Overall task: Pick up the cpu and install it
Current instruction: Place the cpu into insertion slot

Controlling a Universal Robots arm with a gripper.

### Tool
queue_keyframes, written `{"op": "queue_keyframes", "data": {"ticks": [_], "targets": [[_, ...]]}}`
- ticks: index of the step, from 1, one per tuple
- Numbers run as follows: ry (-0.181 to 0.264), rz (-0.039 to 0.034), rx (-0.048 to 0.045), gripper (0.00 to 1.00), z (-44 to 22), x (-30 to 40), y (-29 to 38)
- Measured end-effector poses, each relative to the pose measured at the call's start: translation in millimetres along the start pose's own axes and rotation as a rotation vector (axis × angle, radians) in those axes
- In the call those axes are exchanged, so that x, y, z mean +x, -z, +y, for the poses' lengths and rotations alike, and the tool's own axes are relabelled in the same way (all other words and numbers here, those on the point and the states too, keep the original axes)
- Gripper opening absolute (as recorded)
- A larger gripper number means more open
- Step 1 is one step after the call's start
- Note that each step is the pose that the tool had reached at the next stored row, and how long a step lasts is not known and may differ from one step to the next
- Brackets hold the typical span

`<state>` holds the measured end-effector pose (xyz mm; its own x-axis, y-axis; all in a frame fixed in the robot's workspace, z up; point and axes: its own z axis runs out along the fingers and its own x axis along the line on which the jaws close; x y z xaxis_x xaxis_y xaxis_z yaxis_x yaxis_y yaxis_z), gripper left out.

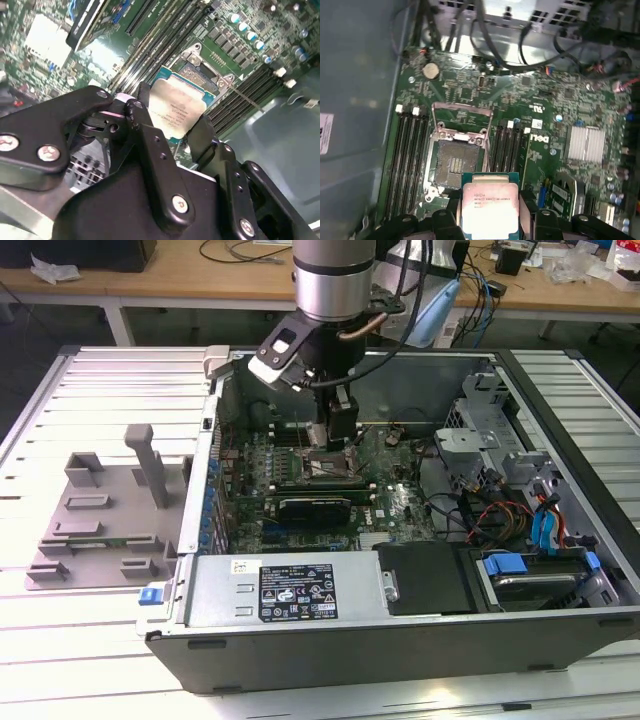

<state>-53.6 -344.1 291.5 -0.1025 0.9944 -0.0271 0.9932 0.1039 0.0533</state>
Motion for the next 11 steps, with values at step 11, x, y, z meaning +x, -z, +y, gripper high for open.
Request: {"op": "queue_keyframes", "data": {"ticks": [11], "targets": [[-0.060,-0.0042,-0.0101,0.54,-0.4,6.5,-19.4]]}}
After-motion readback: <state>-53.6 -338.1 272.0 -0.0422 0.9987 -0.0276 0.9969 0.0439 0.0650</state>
